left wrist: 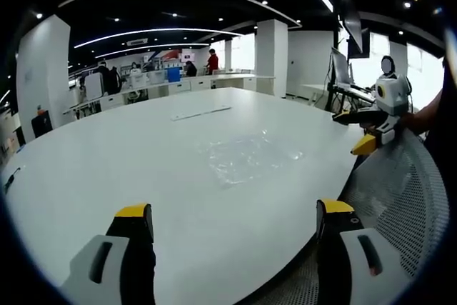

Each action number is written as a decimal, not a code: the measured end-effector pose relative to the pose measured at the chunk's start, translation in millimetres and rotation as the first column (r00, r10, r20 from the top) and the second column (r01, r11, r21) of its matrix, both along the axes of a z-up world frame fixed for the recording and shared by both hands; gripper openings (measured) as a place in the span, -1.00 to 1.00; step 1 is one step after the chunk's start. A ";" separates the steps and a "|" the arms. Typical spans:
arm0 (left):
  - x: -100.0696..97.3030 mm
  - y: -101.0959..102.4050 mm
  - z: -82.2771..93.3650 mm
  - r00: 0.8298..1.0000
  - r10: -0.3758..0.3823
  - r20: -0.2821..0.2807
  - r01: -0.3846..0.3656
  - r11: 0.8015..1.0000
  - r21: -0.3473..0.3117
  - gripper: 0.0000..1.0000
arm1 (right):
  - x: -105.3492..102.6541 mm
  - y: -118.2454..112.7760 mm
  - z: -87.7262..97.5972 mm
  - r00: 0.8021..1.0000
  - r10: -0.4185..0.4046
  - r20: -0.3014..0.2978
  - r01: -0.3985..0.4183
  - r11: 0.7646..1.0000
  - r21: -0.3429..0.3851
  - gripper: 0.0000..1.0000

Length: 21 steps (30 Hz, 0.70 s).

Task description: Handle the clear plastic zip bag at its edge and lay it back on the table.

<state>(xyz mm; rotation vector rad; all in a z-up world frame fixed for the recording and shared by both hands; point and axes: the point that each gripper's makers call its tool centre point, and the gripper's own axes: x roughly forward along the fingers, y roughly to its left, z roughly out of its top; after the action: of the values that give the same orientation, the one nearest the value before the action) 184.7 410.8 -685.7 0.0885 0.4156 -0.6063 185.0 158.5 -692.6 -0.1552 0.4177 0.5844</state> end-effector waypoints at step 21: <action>2.3 1.2 5.4 1.000 0.003 0.028 -0.003 1.000 -0.005 0.98 | 0.2 0.5 0.2 1.000 -0.002 -0.002 0.002 1.000 0.000 0.99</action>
<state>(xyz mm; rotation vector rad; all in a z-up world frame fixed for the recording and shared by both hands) 187.1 412.0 -680.3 0.0912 0.3864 -0.6024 185.2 159.0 -692.3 -0.1543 0.4196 0.5828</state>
